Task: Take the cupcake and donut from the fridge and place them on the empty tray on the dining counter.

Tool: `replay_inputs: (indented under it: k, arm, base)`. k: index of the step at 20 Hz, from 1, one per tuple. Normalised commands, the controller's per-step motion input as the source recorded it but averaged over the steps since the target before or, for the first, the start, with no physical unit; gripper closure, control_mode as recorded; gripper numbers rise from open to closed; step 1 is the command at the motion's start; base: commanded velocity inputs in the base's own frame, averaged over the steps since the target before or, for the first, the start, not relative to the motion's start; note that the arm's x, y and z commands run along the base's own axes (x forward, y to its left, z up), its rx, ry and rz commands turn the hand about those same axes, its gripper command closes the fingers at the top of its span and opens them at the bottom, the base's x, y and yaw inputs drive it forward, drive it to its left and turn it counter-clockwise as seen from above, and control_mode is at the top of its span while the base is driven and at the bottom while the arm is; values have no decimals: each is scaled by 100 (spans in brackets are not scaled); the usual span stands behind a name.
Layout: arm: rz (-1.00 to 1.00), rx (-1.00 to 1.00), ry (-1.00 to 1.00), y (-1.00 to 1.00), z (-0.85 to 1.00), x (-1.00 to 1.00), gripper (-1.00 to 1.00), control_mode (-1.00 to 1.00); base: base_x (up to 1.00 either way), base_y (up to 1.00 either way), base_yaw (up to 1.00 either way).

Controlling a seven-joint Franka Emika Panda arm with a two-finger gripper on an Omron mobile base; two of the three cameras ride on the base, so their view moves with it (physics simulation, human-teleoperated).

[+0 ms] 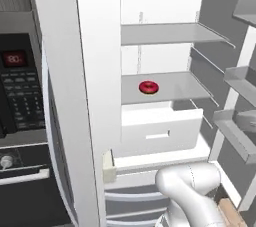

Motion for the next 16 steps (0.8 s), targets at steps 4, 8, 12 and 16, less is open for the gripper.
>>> replay_inputs:
  k: [4, 8, 12, 16]
  arm:
    - [0, 0, 0, 0, 0, 0, -100, 100]
    - [0, 0, 0, 0, 0, 0, -100, 100]
    - [0, 0, 0, 0, 0, 0, -100, 100]
    - [0, 0, 0, 0, 0, 0, -100, 100]
  base:
    - [23, 27, 0]
    - [1, -61, 0]
    - [21, -5, 0]
    - [80, 23, 0]
